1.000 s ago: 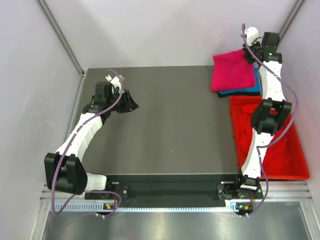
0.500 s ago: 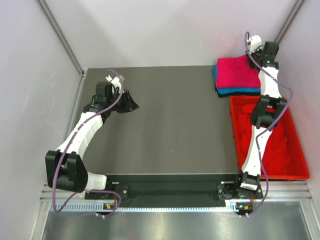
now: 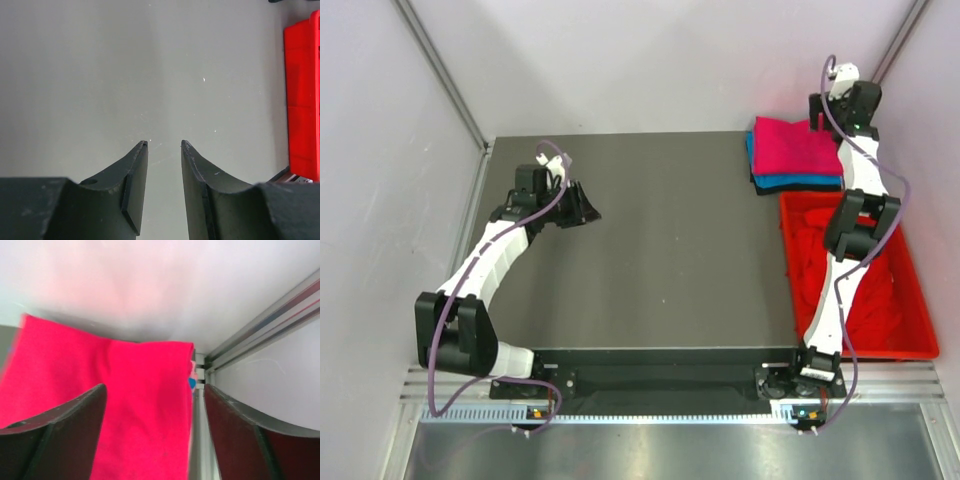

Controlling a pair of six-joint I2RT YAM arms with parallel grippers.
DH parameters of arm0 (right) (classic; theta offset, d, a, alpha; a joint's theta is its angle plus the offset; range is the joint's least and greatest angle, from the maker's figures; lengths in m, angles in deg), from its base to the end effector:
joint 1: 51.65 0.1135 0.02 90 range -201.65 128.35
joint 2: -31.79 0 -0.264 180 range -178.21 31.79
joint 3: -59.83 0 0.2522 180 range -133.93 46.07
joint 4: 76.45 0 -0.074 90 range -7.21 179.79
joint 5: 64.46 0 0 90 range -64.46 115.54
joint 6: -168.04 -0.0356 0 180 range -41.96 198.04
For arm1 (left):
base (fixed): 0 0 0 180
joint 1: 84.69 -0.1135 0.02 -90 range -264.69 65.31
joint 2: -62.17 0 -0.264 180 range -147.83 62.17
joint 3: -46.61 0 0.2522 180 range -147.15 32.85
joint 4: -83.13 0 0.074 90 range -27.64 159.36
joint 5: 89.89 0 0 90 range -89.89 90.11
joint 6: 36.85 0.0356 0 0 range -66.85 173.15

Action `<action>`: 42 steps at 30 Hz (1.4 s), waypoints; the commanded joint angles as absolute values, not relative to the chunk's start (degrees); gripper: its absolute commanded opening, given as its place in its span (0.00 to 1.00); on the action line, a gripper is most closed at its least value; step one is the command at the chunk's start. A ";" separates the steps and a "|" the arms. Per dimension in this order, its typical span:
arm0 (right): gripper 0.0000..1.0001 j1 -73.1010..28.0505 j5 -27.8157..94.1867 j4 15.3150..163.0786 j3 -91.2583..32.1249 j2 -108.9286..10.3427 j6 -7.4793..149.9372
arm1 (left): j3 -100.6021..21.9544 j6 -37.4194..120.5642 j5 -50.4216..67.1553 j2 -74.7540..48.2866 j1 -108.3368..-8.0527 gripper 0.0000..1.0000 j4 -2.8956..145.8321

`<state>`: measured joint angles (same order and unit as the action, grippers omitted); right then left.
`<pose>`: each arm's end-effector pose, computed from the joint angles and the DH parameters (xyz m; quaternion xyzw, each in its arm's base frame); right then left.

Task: Fold and stack the t-shirts
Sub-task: Neatly place the folded tshirt to the corner

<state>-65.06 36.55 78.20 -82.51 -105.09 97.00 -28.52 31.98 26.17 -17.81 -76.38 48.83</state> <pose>0.5523 -0.1247 0.2809 -0.0945 0.8112 -0.0839 0.5709 0.3021 -0.0599 0.2852 -0.0024 0.8852 -0.3033 0.3527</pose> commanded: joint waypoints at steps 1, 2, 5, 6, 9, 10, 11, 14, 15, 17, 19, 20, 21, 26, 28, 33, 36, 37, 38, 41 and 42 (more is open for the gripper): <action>0.76 -62.65 37.40 79.52 -79.45 -96.89 91.06 | -28.24 31.62 27.96 -15.26 -76.61 0.38 51.79; 0.73 -62.46 38.28 79.07 -78.66 -96.54 90.01 | -28.33 31.62 28.14 -15.00 -76.61 0.39 51.70; 0.66 -62.46 43.20 80.03 -75.41 -95.57 86.93 | -28.24 31.97 28.06 -14.38 -76.61 0.39 51.52; 0.64 -62.38 43.47 80.91 -75.14 -95.83 86.40 | -28.24 31.97 28.14 -14.38 -76.61 0.39 51.52; 0.57 -63.34 45.22 79.70 -77.58 -99.15 84.55 | -28.06 31.97 28.23 -14.20 -76.61 0.39 51.61; 0.55 -63.60 45.41 79.34 -78.55 -100.13 84.20 | -28.06 32.06 28.23 -14.20 -76.61 0.39 51.52; 0.54 -64.13 45.49 79.86 -79.08 -101.44 83.24 | -28.15 32.06 28.23 -14.38 -76.61 0.39 51.52; 0.52 -65.62 41.73 87.75 -76.29 -102.33 81.39 | -28.24 32.23 28.14 -14.56 -76.61 0.39 51.35; 0.50 -65.97 39.80 89.34 -76.28 -103.64 80.86 | -28.24 32.23 27.79 -14.64 -76.61 0.39 51.17; 0.49 -67.11 39.00 94.79 -78.02 -105.49 78.50 | -28.06 32.32 27.53 -14.91 -76.61 0.39 51.17; 0.44 -67.82 39.60 96.38 -80.83 -109.61 74.72 | -27.89 32.15 27.26 -15.00 -76.61 0.39 51.35; 0.42 -68.09 39.61 96.82 -84.15 -111.11 72.62 | -27.97 32.06 27.18 -15.34 -76.61 0.39 51.43; 0.39 -68.26 39.43 97.00 -85.67 -113.99 71.90 | -28.06 31.88 27.26 -15.52 -76.61 0.39 51.52; 0.24 -68.97 35.92 98.22 -88.33 -118.85 68.12 | -28.15 31.44 27.26 -16.31 -76.61 0.39 52.23; 0.22 -69.32 35.39 100.16 -87.36 -119.64 66.37 | -28.15 31.62 27.18 -16.40 -76.61 0.39 52.05; 0.24 -69.76 29.08 100.17 -87.08 -119.65 64.51 | -28.32 31.71 27.09 -16.40 -76.61 0.39 51.96; 0.28 -70.28 28.18 100.78 -85.86 -118.60 62.14 | -28.33 31.79 26.91 -16.23 -76.61 0.39 51.87; 0.34 -70.46 28.96 101.65 -85.25 -117.98 61.35 | -28.33 31.79 26.91 -16.23 -76.61 0.39 51.87; 0.37 -70.46 30.71 101.57 -84.28 -116.59 61.26 | -28.33 31.88 27.00 -15.96 -76.52 0.39 51.79; 0.45 -70.37 34.85 101.31 -81.74 -111.07 61.43 | -28.68 32.32 26.91 -15.35 -76.61 0.39 51.61; 0.47 -70.37 36.69 101.13 -80.86 -109.21 61.35 | -28.77 32.41 26.56 -15.09 -76.61 0.39 51.52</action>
